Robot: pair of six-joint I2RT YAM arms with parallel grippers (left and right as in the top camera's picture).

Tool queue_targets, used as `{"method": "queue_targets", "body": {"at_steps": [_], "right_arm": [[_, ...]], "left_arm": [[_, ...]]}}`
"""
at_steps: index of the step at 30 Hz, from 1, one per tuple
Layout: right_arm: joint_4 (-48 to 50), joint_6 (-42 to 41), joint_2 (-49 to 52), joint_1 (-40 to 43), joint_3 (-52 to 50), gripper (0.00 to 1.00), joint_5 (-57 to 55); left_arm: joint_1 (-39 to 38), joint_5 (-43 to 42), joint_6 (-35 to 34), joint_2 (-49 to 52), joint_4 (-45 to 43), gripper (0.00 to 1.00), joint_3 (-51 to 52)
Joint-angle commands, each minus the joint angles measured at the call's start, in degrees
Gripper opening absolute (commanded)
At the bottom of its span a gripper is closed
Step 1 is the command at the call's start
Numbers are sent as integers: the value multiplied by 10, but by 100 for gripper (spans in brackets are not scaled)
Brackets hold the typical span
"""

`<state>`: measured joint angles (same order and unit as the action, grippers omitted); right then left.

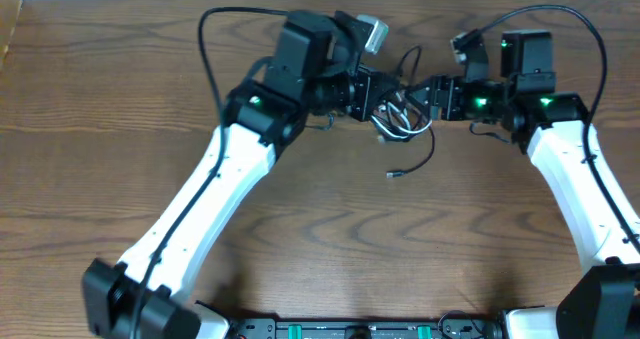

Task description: Untangle cables

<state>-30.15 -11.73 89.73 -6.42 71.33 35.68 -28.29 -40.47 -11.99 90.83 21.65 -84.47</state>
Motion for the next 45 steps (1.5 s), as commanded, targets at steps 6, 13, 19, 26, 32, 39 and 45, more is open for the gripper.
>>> {"method": "queue_targets", "body": {"at_steps": [6,13,19,26,32,39,45], "right_arm": [[36,-12,7,-5,0,66,-160],[31,-122,10,6,0,43,-329],[71,-147,9,53,0,15,-245],[64,-102,9,59,0,16,-126],[-24,-77,10,44,0,17,-126],[-107,-26,10,16,0,59,-129],[-134,64,10,-34,0,66,-126]], "left_arm": [[3,-228,2,-10,2,8,-18],[3,-256,-23,-10,6,7,-18],[3,-255,-13,-10,49,8,-17],[3,-97,-13,-10,132,8,-17],[2,30,-12,-10,185,8,-17],[2,126,-25,-6,201,8,-16],[3,198,-102,16,199,8,-16]]}}
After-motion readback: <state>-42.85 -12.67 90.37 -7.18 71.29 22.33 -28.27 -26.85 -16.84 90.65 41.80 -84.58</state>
